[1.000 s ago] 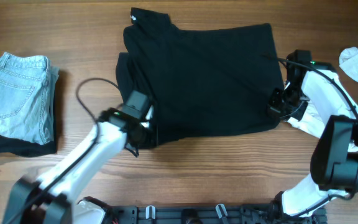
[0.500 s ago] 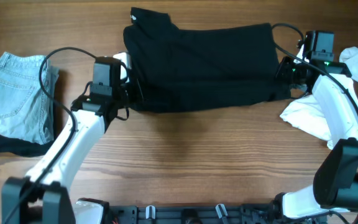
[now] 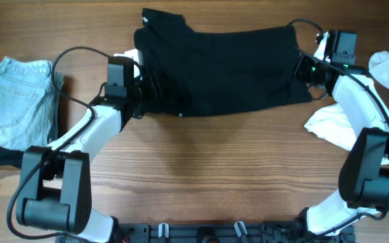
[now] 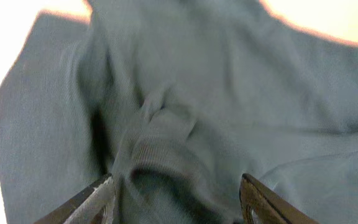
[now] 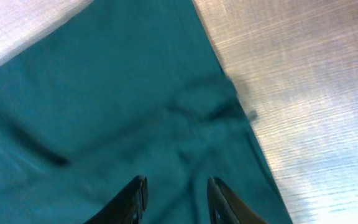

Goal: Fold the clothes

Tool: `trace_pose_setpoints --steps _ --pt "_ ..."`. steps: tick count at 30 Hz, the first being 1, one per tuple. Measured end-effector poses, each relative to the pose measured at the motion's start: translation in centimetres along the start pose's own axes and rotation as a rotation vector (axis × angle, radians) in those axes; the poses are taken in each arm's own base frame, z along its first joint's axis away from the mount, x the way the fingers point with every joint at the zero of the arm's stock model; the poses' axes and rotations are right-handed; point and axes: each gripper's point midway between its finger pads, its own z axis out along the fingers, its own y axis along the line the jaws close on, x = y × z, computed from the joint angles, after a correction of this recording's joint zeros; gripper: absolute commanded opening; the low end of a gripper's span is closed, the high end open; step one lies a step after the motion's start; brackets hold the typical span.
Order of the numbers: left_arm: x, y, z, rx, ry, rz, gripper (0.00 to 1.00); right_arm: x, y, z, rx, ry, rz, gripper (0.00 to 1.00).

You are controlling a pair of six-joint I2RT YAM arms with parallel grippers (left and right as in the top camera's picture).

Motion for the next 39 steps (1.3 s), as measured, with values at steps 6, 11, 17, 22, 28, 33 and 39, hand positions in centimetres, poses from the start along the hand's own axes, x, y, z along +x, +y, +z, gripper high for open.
trace_pose_setpoints --steps 6,11,17,22,28,33,39 --pt "4.3 1.9 -0.4 -0.079 0.175 -0.038 0.69 5.3 -3.0 3.4 0.104 0.167 -0.043 0.25" --pt "6.4 3.3 1.4 -0.116 0.238 -0.050 0.66 6.6 -5.3 4.0 0.223 0.213 -0.065 0.12" --pt "6.3 4.2 1.5 -0.183 0.263 -0.046 0.61 6.4 -9.8 2.7 0.426 0.212 -0.059 0.25" --pt "6.8 6.3 0.5 -0.252 0.307 -0.081 0.58 6.7 -10.8 2.4 0.428 0.231 -0.038 0.39" --pt "8.4 8.2 -1.5 -0.336 0.401 -0.144 0.54 9.5 -9.4 1.4 0.364 0.373 -0.028 0.44" --pt "9.1 10.6 -3.8 -0.383 0.432 -0.268 0.56 11.1 -8.1 0.9 0.340 0.442 -0.051 0.47" --pt "8.2 10.0 -4.7 -0.309 0.373 -0.207 0.89 12.2 -7.5 0.2 0.327 0.499 -0.037 0.65"
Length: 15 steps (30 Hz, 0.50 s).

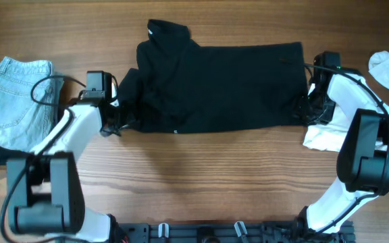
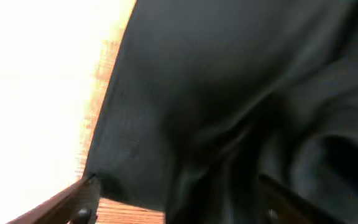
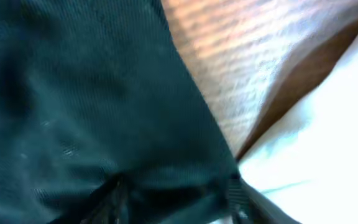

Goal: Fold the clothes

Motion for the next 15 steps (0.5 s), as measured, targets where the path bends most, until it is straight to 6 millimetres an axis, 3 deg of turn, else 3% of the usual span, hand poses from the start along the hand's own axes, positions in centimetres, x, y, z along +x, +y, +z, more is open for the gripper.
trace_pose_setpoints --steps 2,6,10,13,14,15 --pt "-2.9 -1.5 -2.1 0.062 -0.144 0.037 0.89 0.0 0.3 -0.6 -0.014 0.009 0.001 0.84" --pt "-5.5 -2.3 -2.5 0.104 -0.245 0.049 0.86 -1.6 0.8 -3.2 -0.042 -0.067 0.009 0.82" --pt "-6.7 -0.2 0.5 0.082 -0.237 0.002 0.74 -1.4 0.8 -3.5 -0.044 -0.064 0.009 0.78" --pt "-6.0 -0.4 1.9 0.119 -0.186 0.004 0.54 -1.4 0.8 -3.5 -0.048 -0.063 0.008 0.77" --pt "-5.8 -0.7 2.1 0.137 -0.172 0.004 0.40 -1.3 0.8 -3.5 -0.047 -0.059 0.008 0.77" --pt "-5.6 -0.9 2.3 0.148 -0.158 0.011 0.18 -1.1 0.8 -3.5 -0.047 -0.049 0.008 0.77"
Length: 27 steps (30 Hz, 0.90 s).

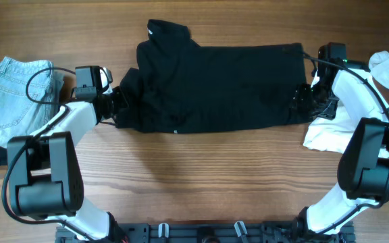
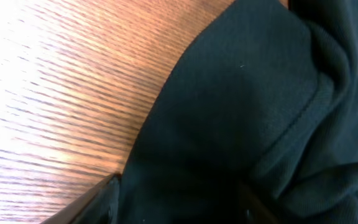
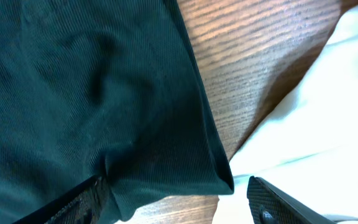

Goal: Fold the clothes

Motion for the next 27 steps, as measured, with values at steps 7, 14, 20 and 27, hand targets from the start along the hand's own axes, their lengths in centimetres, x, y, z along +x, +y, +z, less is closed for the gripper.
trace_pose_setpoints --steps 7,14,20,27 --pt "1.2 1.0 0.2 0.000 0.063 -0.043 0.04 0.1 0.0 0.0 0.000 0.005 0.000 0.76" --pt "1.8 4.8 -2.4 -0.078 0.094 -0.148 0.04 0.2 0.0 0.0 0.001 0.009 0.000 0.75" --pt "-1.6 -3.0 -2.3 0.231 -0.053 0.112 0.04 0.3 0.0 0.0 0.001 0.013 0.000 0.77" --pt "1.0 -9.2 -0.7 0.264 -0.044 0.305 0.04 0.4 -0.1 0.0 0.002 0.016 0.000 0.77"
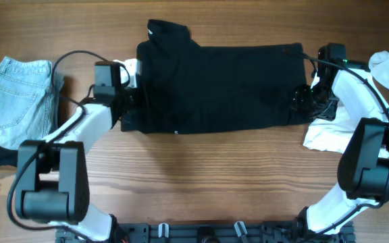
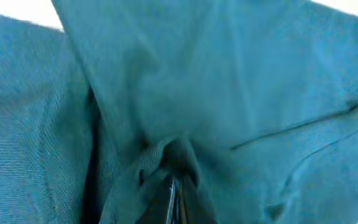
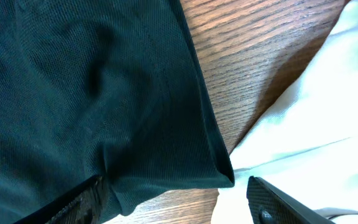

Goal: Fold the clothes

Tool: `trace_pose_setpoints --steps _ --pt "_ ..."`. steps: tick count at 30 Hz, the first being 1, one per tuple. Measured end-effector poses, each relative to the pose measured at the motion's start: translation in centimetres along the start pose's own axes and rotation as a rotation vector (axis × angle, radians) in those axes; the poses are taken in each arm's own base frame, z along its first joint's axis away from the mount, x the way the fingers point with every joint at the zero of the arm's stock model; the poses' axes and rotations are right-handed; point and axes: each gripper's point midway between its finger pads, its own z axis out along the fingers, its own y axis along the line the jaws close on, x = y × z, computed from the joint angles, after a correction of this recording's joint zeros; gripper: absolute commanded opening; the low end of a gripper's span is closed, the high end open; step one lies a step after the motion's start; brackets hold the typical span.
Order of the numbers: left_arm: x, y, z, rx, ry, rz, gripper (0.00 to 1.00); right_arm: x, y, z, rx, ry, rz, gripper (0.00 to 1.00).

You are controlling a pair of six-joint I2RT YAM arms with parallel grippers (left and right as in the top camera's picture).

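A black garment [image 1: 218,77] lies spread flat across the far middle of the table, its collar end at the left. My left gripper [image 1: 132,99] is at the garment's left edge. In the left wrist view my left gripper [image 2: 174,190] is shut, pinching a raised fold of the fabric [image 2: 166,152]. My right gripper [image 1: 302,101] is at the lower right corner. In the right wrist view my right gripper [image 3: 179,202] stands open, its fingers [image 3: 89,196] wide apart with the garment's corner hem [image 3: 219,171] between them.
Folded light blue jeans [image 1: 15,94] lie at the left edge. White clothes lie at the right, one piece at the back and another [image 1: 326,131] just beside my right gripper, also seen in the right wrist view [image 3: 303,124].
My left gripper was open off the garment's left edge. It has moved right onto the garment and shut on a fold. The right gripper and the garment's right side are unchanged.
Both grippers were open over the garment's two sides. Then the garment lay straighter and nearer, with both grippers open at its lower corners. The left then sat beside the left edge; now it pinches a fold there, while the right stays open.
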Motion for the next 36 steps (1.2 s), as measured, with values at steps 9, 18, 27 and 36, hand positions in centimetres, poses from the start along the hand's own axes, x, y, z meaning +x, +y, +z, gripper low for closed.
trace_pose_setpoints --steps 9,18,27,36 --pt "5.3 2.9 1.0 -0.134 0.238 -0.103 0.04 0.4 -0.1 0.0 0.003 0.016 -0.001 0.78" --pt "6.7 7.1 -2.4 -0.258 0.303 -0.302 0.06 0.9 -0.1 0.0 0.003 0.037 -0.002 0.80" --pt "-4.8 1.8 -10.4 -0.176 -0.068 -0.112 0.70 -5.9 3.7 -9.8 -0.204 -0.295 -0.126 1.00" --pt "-17.6 4.3 -1.3 -0.120 -0.301 0.025 0.71 -6.8 6.5 -12.3 -0.353 -0.363 -0.182 1.00"
